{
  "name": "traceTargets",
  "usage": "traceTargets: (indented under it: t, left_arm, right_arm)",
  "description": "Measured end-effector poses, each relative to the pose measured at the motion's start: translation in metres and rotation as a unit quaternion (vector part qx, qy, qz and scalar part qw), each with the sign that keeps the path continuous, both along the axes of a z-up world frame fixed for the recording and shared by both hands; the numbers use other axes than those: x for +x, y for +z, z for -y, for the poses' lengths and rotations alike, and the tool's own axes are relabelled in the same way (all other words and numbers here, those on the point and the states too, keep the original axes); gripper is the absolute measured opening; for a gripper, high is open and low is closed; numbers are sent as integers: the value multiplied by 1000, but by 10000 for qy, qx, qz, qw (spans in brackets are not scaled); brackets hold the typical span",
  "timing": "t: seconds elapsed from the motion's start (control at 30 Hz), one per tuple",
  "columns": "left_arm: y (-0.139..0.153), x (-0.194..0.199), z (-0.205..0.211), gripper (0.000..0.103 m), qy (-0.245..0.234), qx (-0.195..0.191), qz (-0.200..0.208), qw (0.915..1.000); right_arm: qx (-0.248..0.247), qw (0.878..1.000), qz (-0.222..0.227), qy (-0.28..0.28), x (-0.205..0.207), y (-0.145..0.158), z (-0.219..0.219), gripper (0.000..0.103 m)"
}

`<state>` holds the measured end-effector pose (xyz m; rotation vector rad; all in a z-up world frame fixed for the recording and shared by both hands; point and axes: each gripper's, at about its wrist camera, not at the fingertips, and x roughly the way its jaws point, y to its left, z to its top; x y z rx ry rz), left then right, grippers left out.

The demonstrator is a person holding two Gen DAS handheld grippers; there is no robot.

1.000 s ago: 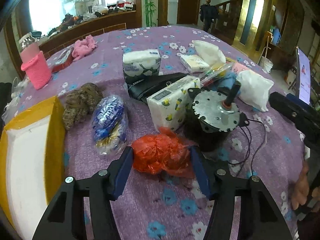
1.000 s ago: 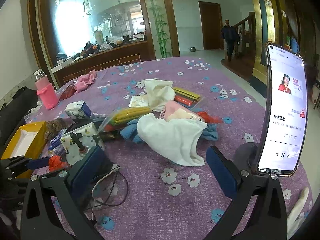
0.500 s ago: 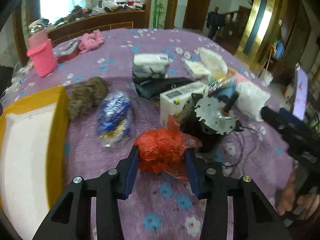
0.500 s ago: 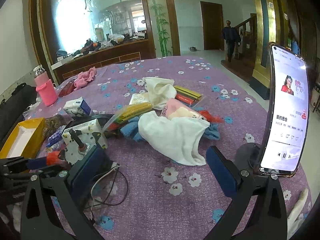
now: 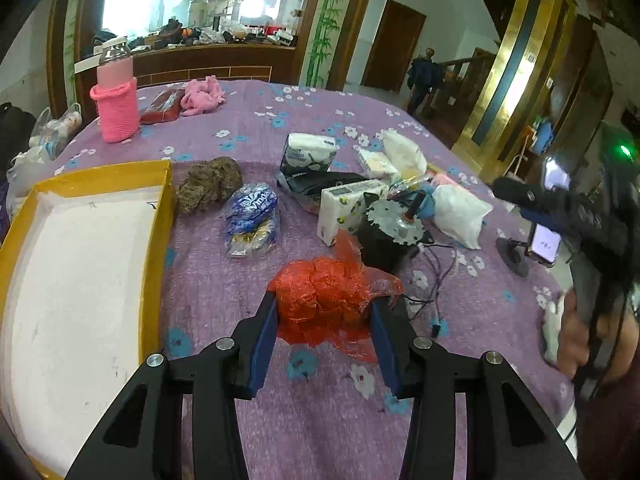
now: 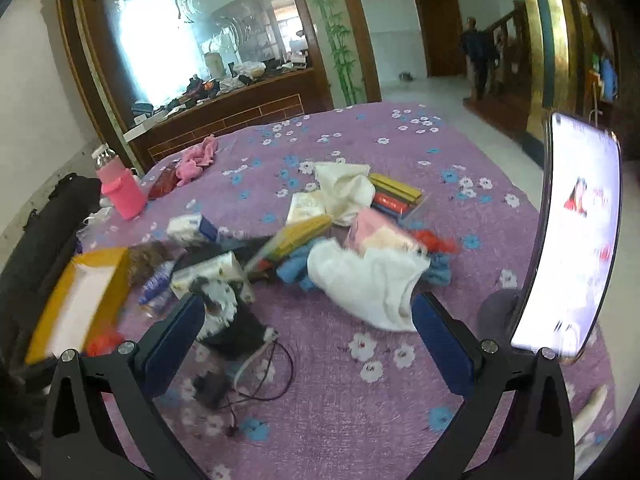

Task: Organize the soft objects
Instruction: 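Carry the red bag and white cloth into the yellow tray and open both grippers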

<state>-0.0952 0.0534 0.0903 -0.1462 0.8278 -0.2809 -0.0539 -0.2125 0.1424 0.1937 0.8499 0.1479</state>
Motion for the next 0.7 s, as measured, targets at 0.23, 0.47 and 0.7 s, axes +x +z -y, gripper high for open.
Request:
traceTargets:
  t: [0.23,0.47,0.7]
  left_arm:
    - [3,-20,-14,43,15,-131,81,9999]
    - [0,-19,-28,43,178,-169,-93,9997]
    - [2,-21,-36,43,296,-236,-77,9993]
  right_arm:
    - [-749,9940,-792,-129,39,-20,7,97]
    - [-800,9895,-1160,-318,66,-60,2,90]
    - [-625,9896,-1205,-474,67,-64,9,21]
